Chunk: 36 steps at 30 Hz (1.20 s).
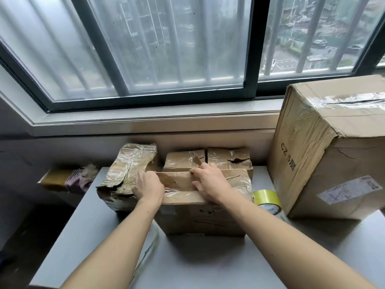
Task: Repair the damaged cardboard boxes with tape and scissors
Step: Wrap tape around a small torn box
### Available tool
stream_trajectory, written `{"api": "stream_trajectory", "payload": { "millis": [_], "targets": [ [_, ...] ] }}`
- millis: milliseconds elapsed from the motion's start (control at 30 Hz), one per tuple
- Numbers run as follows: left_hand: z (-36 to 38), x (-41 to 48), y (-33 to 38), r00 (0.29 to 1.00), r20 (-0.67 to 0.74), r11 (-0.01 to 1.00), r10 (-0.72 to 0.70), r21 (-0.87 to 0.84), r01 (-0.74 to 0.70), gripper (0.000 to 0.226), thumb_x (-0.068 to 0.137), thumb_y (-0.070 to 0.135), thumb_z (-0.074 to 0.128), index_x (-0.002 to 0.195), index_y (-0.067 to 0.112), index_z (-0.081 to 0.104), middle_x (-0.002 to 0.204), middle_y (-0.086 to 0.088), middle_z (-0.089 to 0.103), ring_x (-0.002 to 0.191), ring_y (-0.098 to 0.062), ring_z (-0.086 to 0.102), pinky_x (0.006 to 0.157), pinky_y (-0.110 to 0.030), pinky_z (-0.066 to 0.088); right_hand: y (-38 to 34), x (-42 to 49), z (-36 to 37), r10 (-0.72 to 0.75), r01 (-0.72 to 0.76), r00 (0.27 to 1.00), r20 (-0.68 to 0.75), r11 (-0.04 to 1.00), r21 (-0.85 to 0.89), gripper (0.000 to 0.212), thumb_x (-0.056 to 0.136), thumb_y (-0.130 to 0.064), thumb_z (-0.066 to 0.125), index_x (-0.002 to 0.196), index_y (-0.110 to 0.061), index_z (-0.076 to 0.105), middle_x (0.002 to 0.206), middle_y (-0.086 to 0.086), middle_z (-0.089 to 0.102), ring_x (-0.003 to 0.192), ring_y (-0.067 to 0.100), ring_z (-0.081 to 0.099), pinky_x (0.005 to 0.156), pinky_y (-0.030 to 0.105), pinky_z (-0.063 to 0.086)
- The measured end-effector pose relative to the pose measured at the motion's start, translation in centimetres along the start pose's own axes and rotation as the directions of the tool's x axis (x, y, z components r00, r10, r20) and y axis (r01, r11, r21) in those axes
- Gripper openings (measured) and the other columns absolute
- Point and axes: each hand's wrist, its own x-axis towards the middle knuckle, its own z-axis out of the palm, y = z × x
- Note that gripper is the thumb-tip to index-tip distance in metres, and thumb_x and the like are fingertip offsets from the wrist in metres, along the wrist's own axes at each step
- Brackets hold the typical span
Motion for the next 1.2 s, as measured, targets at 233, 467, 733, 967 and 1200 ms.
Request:
{"api": "stream_trajectory", "payload": {
  "millis": [233, 467, 733, 967, 1200],
  "targets": [
    [0.2, 0.5, -1.2, 0.993, -0.077, 0.985, 0.088, -0.143, -0.098, 0.021, 0.086, 0.016, 0.059, 0.095, 0.0, 0.069, 0.12, -0.011, 0.051, 0.106, -0.03, 0.055, 0.087, -0.039, 0.045, -0.5, 0.1, 0.1, 0.047, -0.047, 0.999, -0.011, 0.998, -0.031, 0.041, 0.099, -0.032, 0.052, 0.139, -0.021, 0.05, 0.131, 0.011, 0.052, 0.123, 0.031, 0.043, 0.105, 0.04, 0.035],
    [-2.8, 2.4, -3.5, 0.956, 0.239, 0.903, 0.171, -0.427, -0.055, 0.046, 0.083, 0.007, 0.059, 0.039, 0.017, 0.047, 0.043, 0.004, 0.044, 0.043, -0.011, 0.037, 0.044, -0.025, 0.03, -2.2, 1.1, 0.0, -0.022, 0.023, 0.997, 0.069, 1.0, -0.007, 0.038, 0.101, -0.033, 0.039, 0.137, -0.03, 0.052, 0.132, 0.007, 0.057, 0.122, 0.031, 0.043, 0.103, 0.047, 0.026],
    [-2.8, 3.7, -5.7, 0.85, 0.46, 0.725, 0.256, -0.673, 0.147, 0.014, 0.082, 0.015, 0.066, 0.071, 0.009, 0.064, 0.075, -0.011, 0.058, 0.074, -0.023, 0.054, 0.069, -0.036, 0.043, -6.0, 3.1, -0.7, -0.182, 0.172, 0.935, 0.304, 0.983, 0.059, 0.091, 0.081, -0.077, 0.056, 0.155, -0.034, 0.026, 0.154, 0.005, 0.038, 0.139, 0.03, 0.035, 0.113, 0.049, 0.023],
    [-1.5, 3.1, -6.8, 0.814, 0.505, 0.533, 0.288, -0.79, 0.302, 0.019, 0.095, 0.003, 0.054, 0.082, -0.002, 0.067, 0.081, -0.013, 0.065, 0.074, -0.015, 0.064, 0.058, -0.02, 0.054, -7.7, 3.4, 1.1, -0.167, 0.15, 0.965, 0.202, 0.984, 0.096, 0.057, 0.095, -0.059, 0.052, 0.144, -0.031, 0.044, 0.145, 0.003, 0.048, 0.132, 0.029, 0.042, 0.11, 0.043, 0.029],
    [-0.7, 2.8, -7.7, 0.807, 0.489, 0.515, 0.331, -0.81, 0.279, 0.023, 0.095, 0.001, 0.053, 0.081, -0.007, 0.07, 0.068, -0.005, 0.066, 0.062, -0.004, 0.065, 0.055, -0.016, 0.051, -8.2, 4.4, 2.3, -0.144, 0.15, 0.97, 0.194, 0.989, -0.015, 0.053, 0.099, -0.058, 0.046, 0.138, -0.022, 0.05, 0.134, 0.011, 0.061, 0.122, 0.036, 0.054, 0.1, 0.042, 0.042]
  ]
}}
